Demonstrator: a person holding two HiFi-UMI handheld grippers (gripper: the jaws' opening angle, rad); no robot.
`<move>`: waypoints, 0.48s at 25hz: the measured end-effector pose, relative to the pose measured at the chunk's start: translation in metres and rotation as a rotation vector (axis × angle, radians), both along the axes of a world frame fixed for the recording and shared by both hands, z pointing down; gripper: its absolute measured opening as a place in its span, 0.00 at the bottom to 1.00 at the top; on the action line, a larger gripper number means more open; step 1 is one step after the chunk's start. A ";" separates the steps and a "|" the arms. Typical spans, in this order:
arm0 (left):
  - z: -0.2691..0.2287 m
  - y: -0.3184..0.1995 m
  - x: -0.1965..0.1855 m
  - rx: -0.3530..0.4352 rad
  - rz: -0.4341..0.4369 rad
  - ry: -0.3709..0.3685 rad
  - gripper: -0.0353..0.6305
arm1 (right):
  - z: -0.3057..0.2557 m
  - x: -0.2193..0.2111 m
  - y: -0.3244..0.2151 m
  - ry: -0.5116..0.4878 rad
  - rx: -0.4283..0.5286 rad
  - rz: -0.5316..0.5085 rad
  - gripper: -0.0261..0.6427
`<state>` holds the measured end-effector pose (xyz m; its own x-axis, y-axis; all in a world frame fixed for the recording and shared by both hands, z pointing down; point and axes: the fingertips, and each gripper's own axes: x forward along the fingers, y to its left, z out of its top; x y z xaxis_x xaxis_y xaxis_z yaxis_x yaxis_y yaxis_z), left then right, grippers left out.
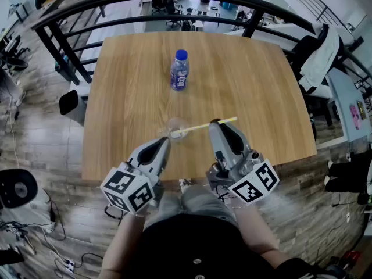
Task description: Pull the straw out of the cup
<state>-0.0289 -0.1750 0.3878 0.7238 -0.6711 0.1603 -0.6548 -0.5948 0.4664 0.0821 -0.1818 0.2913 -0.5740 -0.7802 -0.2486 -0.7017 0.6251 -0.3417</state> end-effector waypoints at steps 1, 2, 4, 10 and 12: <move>0.000 0.000 0.000 -0.001 0.000 -0.001 0.07 | 0.000 0.000 0.000 0.000 0.001 -0.002 0.07; -0.001 0.000 0.000 -0.001 -0.001 0.000 0.07 | -0.001 -0.001 0.000 0.000 0.002 -0.004 0.07; -0.001 -0.001 0.000 -0.001 -0.002 0.002 0.07 | -0.001 -0.001 0.000 0.002 0.003 -0.008 0.07; 0.001 -0.001 0.000 -0.009 -0.005 0.008 0.07 | -0.001 -0.002 -0.001 0.001 0.005 -0.012 0.07; 0.001 0.000 0.000 -0.011 -0.008 0.010 0.07 | -0.001 -0.001 0.000 -0.002 0.003 -0.010 0.07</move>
